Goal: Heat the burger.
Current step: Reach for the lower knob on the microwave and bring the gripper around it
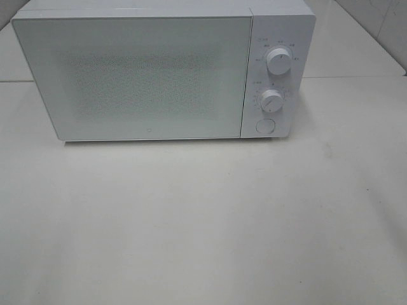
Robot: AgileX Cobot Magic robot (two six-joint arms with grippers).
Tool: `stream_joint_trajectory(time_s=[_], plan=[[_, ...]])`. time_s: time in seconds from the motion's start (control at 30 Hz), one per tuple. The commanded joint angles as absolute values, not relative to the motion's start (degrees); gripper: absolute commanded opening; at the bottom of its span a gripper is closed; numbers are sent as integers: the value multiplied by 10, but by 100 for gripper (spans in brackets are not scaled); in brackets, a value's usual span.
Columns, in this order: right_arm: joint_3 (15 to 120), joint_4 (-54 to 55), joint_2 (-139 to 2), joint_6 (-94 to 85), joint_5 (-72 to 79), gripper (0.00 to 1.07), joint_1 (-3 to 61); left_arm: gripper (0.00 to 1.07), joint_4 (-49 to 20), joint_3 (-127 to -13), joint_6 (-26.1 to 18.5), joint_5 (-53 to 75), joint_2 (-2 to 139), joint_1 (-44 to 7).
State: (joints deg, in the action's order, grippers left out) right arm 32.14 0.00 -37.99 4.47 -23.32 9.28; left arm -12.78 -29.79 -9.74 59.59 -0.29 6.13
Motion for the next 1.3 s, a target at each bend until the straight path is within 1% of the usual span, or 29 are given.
stream_joint_trajectory(time_s=[0.03, 0.23, 0.5, 0.57, 0.6, 0.63, 0.7, 0.73, 0.8, 0.97, 1.0, 1.1, 1.17, 1.3], plan=[[320, 0, -403, 54, -190, 75, 94, 98, -132, -295, -100, 596, -15, 63], [320, -5, -477, 62, -109, 75, 94, 98, -132, -295, -100, 596, -15, 63], [320, -6, -537, 62, -36, 75, 94, 98, -132, -295, -100, 596, -15, 63], [310, -6, -558, 62, 18, 75, 94, 98, -132, -295, -100, 596, -15, 63], [310, -6, -558, 62, 18, 75, 94, 98, -132, -295, -100, 596, -15, 63], [288, -6, -571, 60, 81, 75, 94, 98, -132, -295, -100, 596, -15, 63], [279, -6, -579, 60, 110, 75, 94, 98, -132, -295, -100, 596, -15, 63], [257, -5, -593, 59, 167, 75, 94, 98, -132, -295, -100, 596, -15, 63], [238, -3, -608, 44, 231, 75, 94, 98, -132, -295, -100, 596, -15, 63], [225, 0, -634, -19, 283, 75, 94, 98, -132, -295, -100, 596, -15, 63], [216, 27, -653, -48, 319, 75, 94, 98, -132, -295, -100, 596, -15, 63], [209, 41, -664, -60, 345, 75, 94, 98, -132, -295, -100, 596, -15, 63], [182, 83, -706, -83, 447, 75, 95, 98, -132, -295, -100, 596, -15, 63], [168, 117, -739, -85, 498, 75, 99, 98, -132, -295, -100, 596, -15, 63]])
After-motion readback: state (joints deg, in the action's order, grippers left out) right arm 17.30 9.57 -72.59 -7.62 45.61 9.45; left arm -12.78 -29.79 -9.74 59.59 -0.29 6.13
